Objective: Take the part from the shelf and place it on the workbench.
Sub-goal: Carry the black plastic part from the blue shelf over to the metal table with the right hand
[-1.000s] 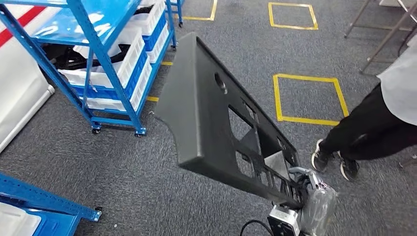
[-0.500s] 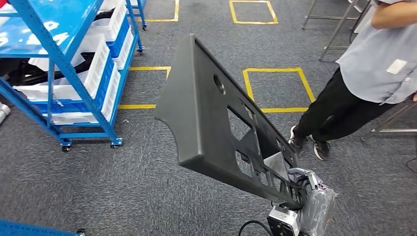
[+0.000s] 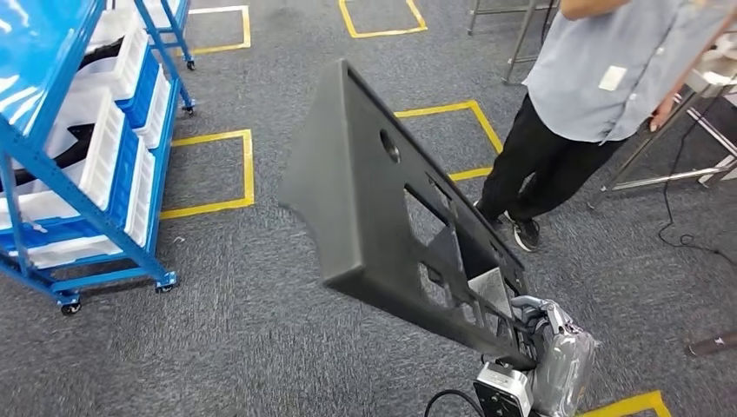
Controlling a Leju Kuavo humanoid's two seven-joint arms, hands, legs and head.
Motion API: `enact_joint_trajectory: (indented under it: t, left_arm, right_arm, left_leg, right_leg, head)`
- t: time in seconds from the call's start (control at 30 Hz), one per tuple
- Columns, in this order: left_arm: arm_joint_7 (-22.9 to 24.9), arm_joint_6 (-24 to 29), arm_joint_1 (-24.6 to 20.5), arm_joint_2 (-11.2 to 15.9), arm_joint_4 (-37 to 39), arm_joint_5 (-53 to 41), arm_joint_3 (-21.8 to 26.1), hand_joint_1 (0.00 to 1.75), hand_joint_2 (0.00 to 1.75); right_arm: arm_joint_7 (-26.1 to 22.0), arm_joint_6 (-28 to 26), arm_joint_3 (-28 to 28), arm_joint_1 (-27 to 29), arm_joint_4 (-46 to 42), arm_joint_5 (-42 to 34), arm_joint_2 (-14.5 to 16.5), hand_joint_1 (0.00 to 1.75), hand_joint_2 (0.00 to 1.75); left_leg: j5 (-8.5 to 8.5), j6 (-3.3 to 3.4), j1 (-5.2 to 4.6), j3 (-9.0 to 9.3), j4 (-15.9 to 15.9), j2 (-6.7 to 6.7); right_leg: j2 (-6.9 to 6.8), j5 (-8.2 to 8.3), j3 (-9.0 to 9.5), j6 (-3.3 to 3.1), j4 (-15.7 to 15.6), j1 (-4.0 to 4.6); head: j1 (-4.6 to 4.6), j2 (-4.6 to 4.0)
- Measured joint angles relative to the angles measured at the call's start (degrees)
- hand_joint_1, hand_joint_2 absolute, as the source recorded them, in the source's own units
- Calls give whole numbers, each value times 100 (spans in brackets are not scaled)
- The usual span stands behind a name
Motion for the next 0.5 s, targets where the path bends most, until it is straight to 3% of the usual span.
enact_joint_trajectory:
  t: [0.07,0.1,0.13,0.17,0.2,0.27,0.33,0.4,0.43,0.5]
  left_arm:
    - [2,-13,10,1,1,0,-1,0,175]
    - [4,-17,19,1,1,0,-1,0,175]
    - [7,-20,26,1,1,0,-1,0,175]
    - [10,-22,30,1,0,0,-1,0,175]
    - [11,-22,30,2,-1,0,0,0,175]
    - [13,-22,28,5,-1,0,0,0,175]
    - [15,-24,12,7,0,-1,-1,0,175]
    - [16,-25,-5,3,1,-1,-1,0,175]
    - [16,-25,-7,2,1,0,0,0,175]
    - [15,-25,-3,-1,0,0,1,0,175]
  right_arm:
    - [27,1,14,-50,37,-1,0,171,175]
    - [42,2,22,-67,59,-1,0,171,175]
    - [53,3,29,-79,81,-1,-1,171,175]
    - [58,4,36,-88,102,-1,-1,171,175]
    - [60,4,43,-95,120,-1,-1,171,175]
    - [60,4,54,-118,148,-1,-1,171,175]
    - [60,4,62,-140,166,-1,-1,171,175]
    - [60,4,66,-146,176,-1,-1,171,175]
    - [60,3,66,-144,179,-1,-1,171,175]
    - [60,2,66,-160,184,-1,-1,171,175]
  left_leg:
    - [-353,-15,9,-357,751,-207]
    - [-437,-23,11,-522,1057,-229]
    - [-406,-29,15,-612,1183,-234]
    - [-257,-32,21,-596,1079,-241]
    - [-28,-32,30,-481,770,-273]
    - [315,-21,56,-188,38,-489]
    - [377,13,53,-68,-272,-647]
    - [393,79,43,-56,-299,-572]
    - [412,118,47,-47,-322,-514]
    - [448,181,64,-37,-372,-382]
  right_leg:
    - [121,2,-2,-28,5,3]
    - [197,-1,-5,-31,18,4]
    - [279,-7,-8,-30,33,3]
    - [364,-15,-8,-22,55,-1]
    - [447,-28,-7,-7,80,-7]
    - [590,-64,-23,43,153,-13]
    - [698,-75,-66,111,195,-17]
    - [796,-54,-101,184,183,-31]
    - [762,-67,-120,212,204,-32]
    - [497,-266,-276,255,517,-21]
  head:
    - [-1,1]
    - [-1,1]
    - [-1,1]
    - [-1,1]
    - [-1,1]
    - [1,1]
    - [1,1]
    - [0,1]
    - [2,0]
    - [11,0]
